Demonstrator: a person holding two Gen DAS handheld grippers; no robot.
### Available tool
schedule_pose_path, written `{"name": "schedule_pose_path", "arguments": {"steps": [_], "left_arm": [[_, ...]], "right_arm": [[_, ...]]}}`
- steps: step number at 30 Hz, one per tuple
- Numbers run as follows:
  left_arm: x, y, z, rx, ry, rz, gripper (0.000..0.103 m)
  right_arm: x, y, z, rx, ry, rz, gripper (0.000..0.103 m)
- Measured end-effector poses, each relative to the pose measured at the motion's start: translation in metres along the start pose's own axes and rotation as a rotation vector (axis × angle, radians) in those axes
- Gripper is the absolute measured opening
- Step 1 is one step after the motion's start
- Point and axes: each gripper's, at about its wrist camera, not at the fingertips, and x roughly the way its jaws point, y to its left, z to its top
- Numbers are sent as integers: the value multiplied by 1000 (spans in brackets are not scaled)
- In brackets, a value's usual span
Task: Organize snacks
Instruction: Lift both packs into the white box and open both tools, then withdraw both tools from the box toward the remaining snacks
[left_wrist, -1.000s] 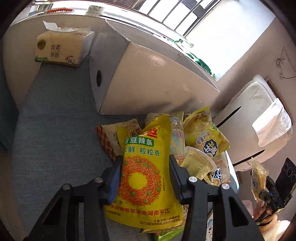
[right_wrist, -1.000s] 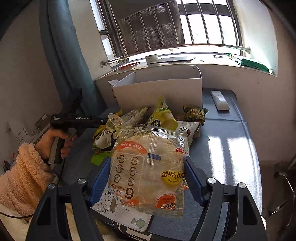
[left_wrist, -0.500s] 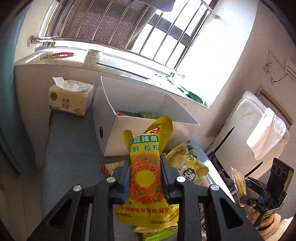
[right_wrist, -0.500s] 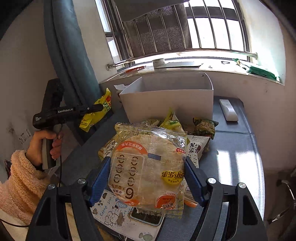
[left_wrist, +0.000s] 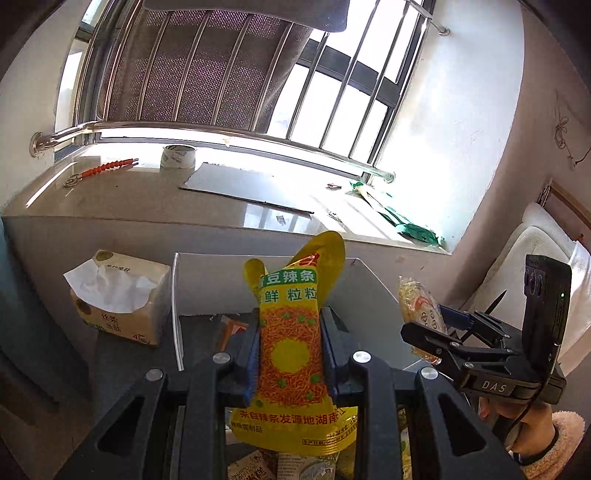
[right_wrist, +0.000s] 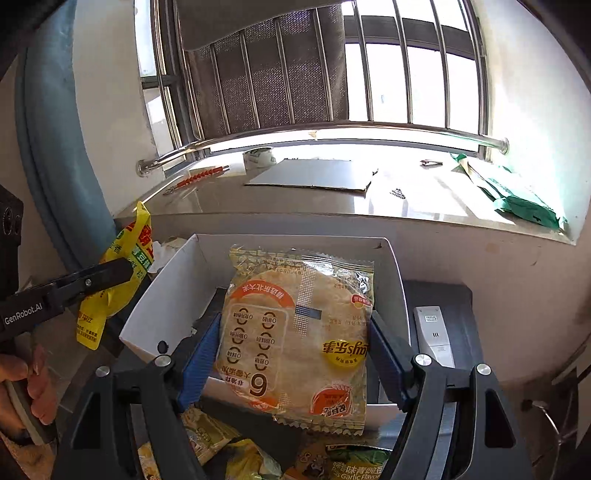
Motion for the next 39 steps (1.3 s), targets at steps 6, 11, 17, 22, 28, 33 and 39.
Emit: {"name": "schedule_pose_path", "arguments": {"steps": [6, 11, 17, 22, 28, 33, 39], "left_arm": [[23, 11, 13, -13, 21, 101, 103], [4, 20, 7, -34, 6, 98, 103], [-33, 14, -7, 7, -32, 96, 103], [-79, -1, -39, 56, -74, 58, 103], [-121, -23, -100, 137, -73, 59, 103], [-132, -31, -161, 124, -5, 50, 103], [-133, -30, -212, 30, 46, 41, 103]], "right_arm": [[40, -24, 20, 46, 94, -11, 103], [18, -30, 13, 59, 21, -11, 103], [-30, -18, 0, 93, -40, 91, 103], [-88, 4, -35, 33, -109, 159, 103], [-138, 16, -99, 14, -132, 176, 103], [-154, 15, -160, 63, -103, 151, 103], [-153, 15, -220, 139, -18, 144, 103]]}}
